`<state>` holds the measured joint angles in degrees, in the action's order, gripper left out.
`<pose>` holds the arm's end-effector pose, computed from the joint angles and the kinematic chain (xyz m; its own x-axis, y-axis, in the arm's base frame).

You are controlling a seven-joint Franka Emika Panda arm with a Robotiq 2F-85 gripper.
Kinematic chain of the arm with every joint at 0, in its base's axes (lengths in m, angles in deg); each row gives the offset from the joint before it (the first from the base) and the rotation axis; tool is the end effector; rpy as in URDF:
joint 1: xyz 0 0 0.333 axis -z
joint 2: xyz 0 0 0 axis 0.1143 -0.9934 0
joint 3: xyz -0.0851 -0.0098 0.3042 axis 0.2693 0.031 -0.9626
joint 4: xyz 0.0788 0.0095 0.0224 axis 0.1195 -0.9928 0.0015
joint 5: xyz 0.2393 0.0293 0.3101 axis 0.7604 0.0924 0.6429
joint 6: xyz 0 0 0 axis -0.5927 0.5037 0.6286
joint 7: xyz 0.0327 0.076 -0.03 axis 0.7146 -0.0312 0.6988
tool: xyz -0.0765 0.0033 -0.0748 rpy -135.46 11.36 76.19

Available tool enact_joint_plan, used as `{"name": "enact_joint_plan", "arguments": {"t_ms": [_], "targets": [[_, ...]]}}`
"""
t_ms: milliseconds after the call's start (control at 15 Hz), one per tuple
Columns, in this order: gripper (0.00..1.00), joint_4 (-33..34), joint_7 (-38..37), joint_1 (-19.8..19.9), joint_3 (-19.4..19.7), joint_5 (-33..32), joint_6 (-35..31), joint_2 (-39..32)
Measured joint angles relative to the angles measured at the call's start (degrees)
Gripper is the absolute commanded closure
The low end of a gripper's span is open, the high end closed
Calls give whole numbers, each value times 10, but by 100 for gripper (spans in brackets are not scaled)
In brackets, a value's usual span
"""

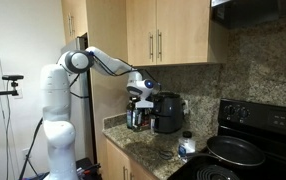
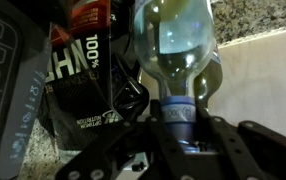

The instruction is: Move the bottle of alcohol on the right to the left

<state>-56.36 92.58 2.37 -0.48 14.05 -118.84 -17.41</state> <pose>0.5577 0.0790 0.4173 0.2546 0.5120 0.8204 0.9262 -0.3730 -0.0547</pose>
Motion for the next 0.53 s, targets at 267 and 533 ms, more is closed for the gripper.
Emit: {"name": "enact_joint_plan", "arguments": {"t_ms": [267,533], "targets": [[94,1,1,-1,-11,-34,-27,-1],[94,4,9,-15,-37,-74,-64,2]]}}
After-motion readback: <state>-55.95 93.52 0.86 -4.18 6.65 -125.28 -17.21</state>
